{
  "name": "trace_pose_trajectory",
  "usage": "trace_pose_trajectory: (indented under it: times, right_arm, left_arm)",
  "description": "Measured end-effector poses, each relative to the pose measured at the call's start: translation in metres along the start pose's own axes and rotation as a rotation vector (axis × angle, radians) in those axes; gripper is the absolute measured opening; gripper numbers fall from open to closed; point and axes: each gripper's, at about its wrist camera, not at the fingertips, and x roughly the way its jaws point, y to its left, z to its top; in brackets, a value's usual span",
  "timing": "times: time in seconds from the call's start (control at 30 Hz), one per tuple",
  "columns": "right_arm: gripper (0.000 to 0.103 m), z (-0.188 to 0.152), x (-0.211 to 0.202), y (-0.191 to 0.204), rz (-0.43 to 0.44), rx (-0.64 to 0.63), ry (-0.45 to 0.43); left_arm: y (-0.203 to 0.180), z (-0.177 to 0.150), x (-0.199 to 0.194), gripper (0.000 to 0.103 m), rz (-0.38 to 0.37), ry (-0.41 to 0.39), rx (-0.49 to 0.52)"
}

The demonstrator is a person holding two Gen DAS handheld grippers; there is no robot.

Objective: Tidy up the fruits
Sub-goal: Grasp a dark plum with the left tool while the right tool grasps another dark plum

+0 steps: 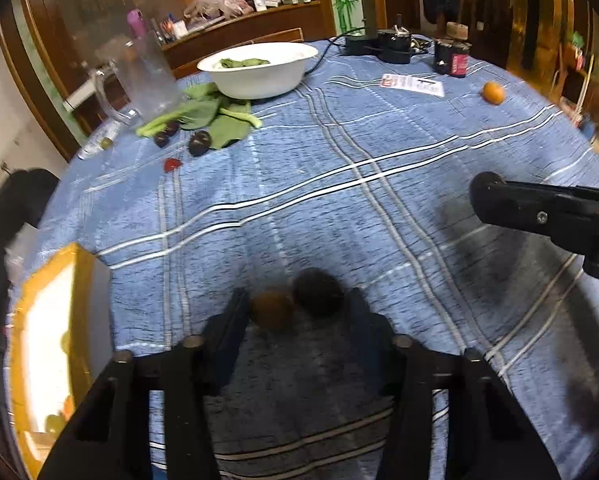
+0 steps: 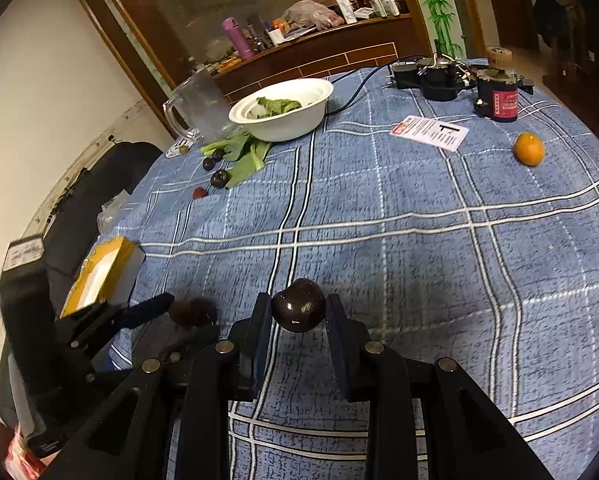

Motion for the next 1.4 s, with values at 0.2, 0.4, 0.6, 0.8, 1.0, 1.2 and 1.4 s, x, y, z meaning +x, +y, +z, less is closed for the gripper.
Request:
trace_pose_trajectory:
  times: [0.2,0.4,0.6,0.8,1.0,1.2,1.4]
  right_arm:
    - [0.029,-0.007,0.006,-0.001,0.021,-0.005,0.019]
    - [0.029,-0.008,0.003,0.005,0.01,-0.043,-0.008]
    - [0.029,-0.01,0.005,0.0,0.021,-0.001,0.002]
    - [0.029,-0.009,0.004,0.001,0.004,-0.022,-0.009]
    - [0.029,-0.009,0.007,0.001,0.009,-0.034,-0.004]
    - [0.029,-0.009,0.005,0.005,0.012,-0.06,-0.014]
    - [0.029,-0.013,0.002,0.015,0.006,-0.1,-0.03]
  left_arm:
    - [0.01,-0.007,-0.005,0.014,0.02,0.001,-0.047]
    - [0.024,-0.012,-0.018,0.0,-0.051,0.005,-0.147]
    - [0.028,-0.005,-0.02,0.027,-0.091,-0.023,-0.185]
    - [0.009,0.01,0.001,0.049,-0.05,-0.028,-0.118]
    - [-0.004,0.018,0.014,0.022,0.017,-0.014,-0.033]
    - [0.002,0.01,-0.004,0.021,0.003,-0.043,-0.072]
    - [0.022,-0.008,-0.054,0.021,-0.046,-0.12,-0.168]
